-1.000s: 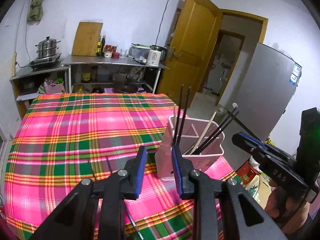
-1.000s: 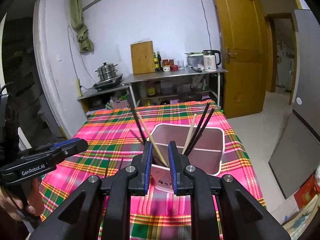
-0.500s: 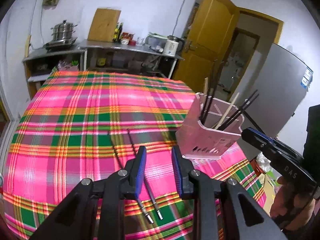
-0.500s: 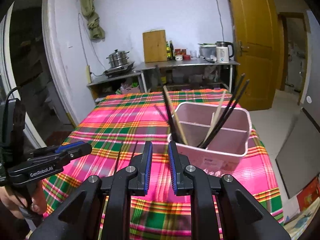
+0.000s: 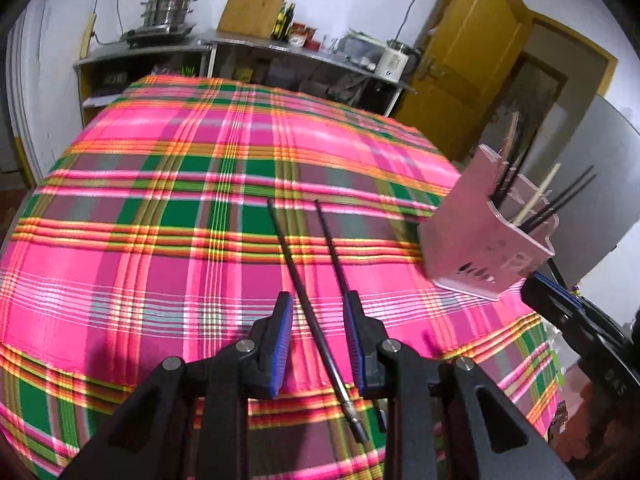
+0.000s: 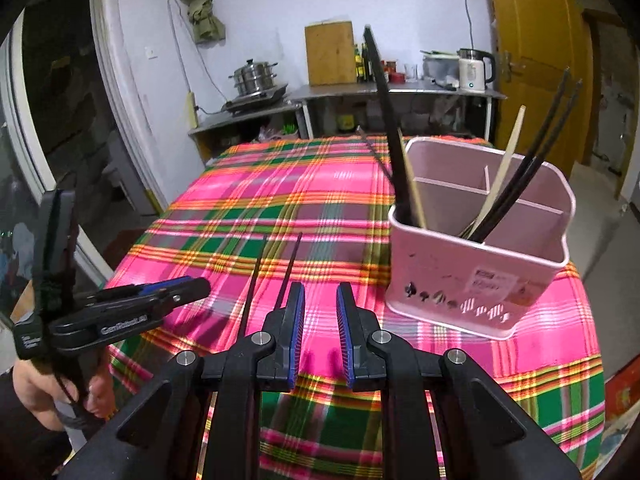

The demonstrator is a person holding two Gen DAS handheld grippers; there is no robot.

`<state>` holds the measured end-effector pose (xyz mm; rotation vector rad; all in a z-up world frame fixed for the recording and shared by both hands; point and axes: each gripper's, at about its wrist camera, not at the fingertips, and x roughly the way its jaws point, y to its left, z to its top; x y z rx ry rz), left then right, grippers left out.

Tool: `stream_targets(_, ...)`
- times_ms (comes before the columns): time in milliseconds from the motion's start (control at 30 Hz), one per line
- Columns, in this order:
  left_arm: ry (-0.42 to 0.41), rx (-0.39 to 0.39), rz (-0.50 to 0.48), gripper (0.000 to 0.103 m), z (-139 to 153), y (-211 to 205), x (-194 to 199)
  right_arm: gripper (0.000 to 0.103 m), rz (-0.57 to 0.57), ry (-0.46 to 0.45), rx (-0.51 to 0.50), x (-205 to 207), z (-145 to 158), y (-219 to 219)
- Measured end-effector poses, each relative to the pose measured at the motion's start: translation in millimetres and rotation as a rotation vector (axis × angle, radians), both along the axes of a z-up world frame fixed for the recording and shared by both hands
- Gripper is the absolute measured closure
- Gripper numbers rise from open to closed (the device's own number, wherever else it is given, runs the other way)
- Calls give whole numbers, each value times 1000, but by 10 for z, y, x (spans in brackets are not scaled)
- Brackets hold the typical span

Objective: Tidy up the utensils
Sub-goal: 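Move both open tools back to the last black chopsticks on the cloth, then close the left tool on a black chopstick while the right tool grasps another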

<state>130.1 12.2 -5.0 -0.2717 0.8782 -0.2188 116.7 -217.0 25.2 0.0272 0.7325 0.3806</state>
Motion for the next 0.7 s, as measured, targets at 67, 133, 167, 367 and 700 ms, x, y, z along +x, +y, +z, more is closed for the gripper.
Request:
stream_targets(67,17,4,5,76,-77,-16,74,86,4,14,-3,26,-50,12)
stream_targets(133,33,6,8,76,-155,-44,162,86,6,24,-7,50,-87,30)
stream_targets(167,37,10,7,76,-185,-51,202,86,7,29,-9,63,-110,38)
stream_targets(367,65,48,14,76,-373,-121,445,86,12,55,-18,133,-207,73)
stream_targets(700,62,124,2,92,-424,-42,457,86,47,105,-25,345,-389,288)
